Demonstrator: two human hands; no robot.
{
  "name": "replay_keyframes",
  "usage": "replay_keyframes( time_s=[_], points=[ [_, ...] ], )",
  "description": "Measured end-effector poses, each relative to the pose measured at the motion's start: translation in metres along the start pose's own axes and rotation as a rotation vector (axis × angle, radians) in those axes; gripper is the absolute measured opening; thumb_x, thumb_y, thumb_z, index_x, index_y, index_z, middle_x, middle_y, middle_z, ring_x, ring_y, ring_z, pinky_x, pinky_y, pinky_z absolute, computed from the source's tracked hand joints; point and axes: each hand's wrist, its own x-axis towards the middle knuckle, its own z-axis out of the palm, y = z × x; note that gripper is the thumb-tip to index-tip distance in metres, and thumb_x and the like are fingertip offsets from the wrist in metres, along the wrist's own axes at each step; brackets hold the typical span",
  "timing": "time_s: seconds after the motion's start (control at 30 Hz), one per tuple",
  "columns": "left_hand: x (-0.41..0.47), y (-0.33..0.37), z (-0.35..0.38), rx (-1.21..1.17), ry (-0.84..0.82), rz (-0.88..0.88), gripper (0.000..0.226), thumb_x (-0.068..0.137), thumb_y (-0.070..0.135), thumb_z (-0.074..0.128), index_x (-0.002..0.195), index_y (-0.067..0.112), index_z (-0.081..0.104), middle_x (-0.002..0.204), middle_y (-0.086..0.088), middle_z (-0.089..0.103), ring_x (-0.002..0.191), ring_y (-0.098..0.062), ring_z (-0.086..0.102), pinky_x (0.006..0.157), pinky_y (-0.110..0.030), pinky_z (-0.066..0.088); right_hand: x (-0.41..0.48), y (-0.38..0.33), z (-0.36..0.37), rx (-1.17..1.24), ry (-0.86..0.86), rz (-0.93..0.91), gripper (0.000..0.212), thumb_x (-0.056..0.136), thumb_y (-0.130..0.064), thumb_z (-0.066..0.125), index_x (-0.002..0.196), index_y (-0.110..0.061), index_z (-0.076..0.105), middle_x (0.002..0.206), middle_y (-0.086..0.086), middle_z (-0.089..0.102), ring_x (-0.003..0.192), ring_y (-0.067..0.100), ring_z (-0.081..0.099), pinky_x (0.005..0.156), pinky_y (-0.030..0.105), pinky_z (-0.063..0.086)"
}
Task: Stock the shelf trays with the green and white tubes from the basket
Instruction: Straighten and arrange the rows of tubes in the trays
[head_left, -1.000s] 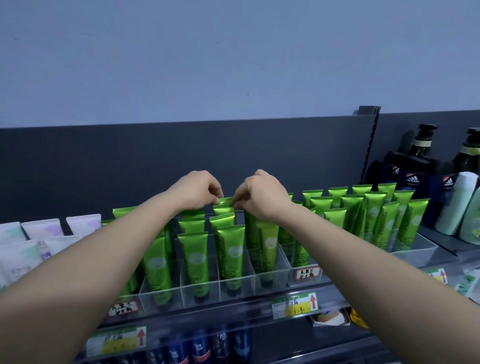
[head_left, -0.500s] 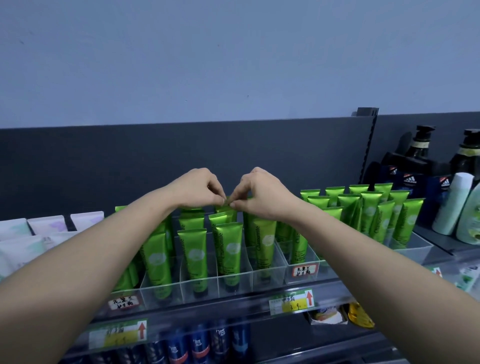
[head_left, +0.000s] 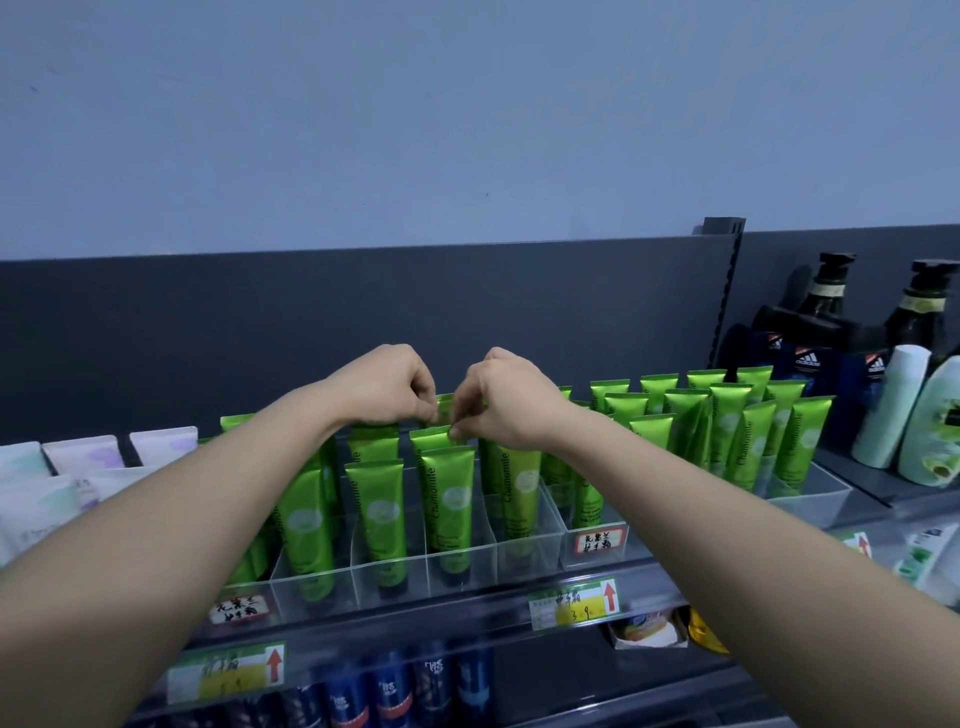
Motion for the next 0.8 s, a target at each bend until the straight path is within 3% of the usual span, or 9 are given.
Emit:
replay_keyframes(
  time_s=[0.3, 0.5, 0.67, 0.8],
  points=[
    [0.0001, -0.0004, -0.0004, -0.025, -0.004, -0.017, 0.013, 0.074, 0.023, 0.079, 0.064, 0.022, 0.071, 0.073, 0.001, 0.068, 0.063, -0.006, 0.054, 0.062, -0.025, 0.043, -0.0015, 0.007, -0.0041, -0.015, -0.052, 0.019, 0.012, 0.081, -0.032, 0.072, 0.09, -0.024, 0.075, 0.081, -0.011, 0.06, 0.097, 0.011, 0.037, 0.082, 0.028, 0.039],
    [0.0003, -0.0003, -0.0004, -0.019, -0.002, -0.026, 0.011, 0.074, 0.024, 0.079, 0.066, 0.021, 0.073, 0.075, 0.001, 0.069, 0.066, -0.009, 0.055, 0.066, -0.031, 0.048, 0.0013, 0.0063, -0.005, -0.055, -0.079, 0.01, 0.011, 0.083, -0.031, 0.07, 0.091, -0.024, 0.074, 0.083, -0.01, 0.06, 0.096, 0.011, 0.035, 0.085, 0.03, 0.04],
    [0.0006, -0.0012, -0.0013, -0.023, -0.004, -0.041, 0.009, 0.073, 0.024, 0.079, 0.068, 0.02, 0.074, 0.076, 0.0, 0.07, 0.066, -0.009, 0.055, 0.065, -0.029, 0.046, 0.0021, 0.0082, -0.0045, -0.045, -0.078, 0.019, 0.011, 0.081, -0.031, 0.072, 0.088, -0.024, 0.075, 0.083, -0.008, 0.067, 0.096, 0.014, 0.044, 0.086, 0.03, 0.044],
    [-0.0005, -0.0002, -0.003, -0.03, -0.017, -0.045, 0.008, 0.074, 0.025, 0.08, 0.071, 0.018, 0.076, 0.076, -0.001, 0.071, 0.066, -0.007, 0.055, 0.063, -0.025, 0.044, 0.0011, 0.0099, -0.0041, -0.005, -0.058, 0.022, 0.01, 0.078, -0.032, 0.074, 0.085, -0.025, 0.076, 0.074, -0.013, 0.062, 0.091, 0.013, 0.05, 0.081, 0.027, 0.045]
  ],
)
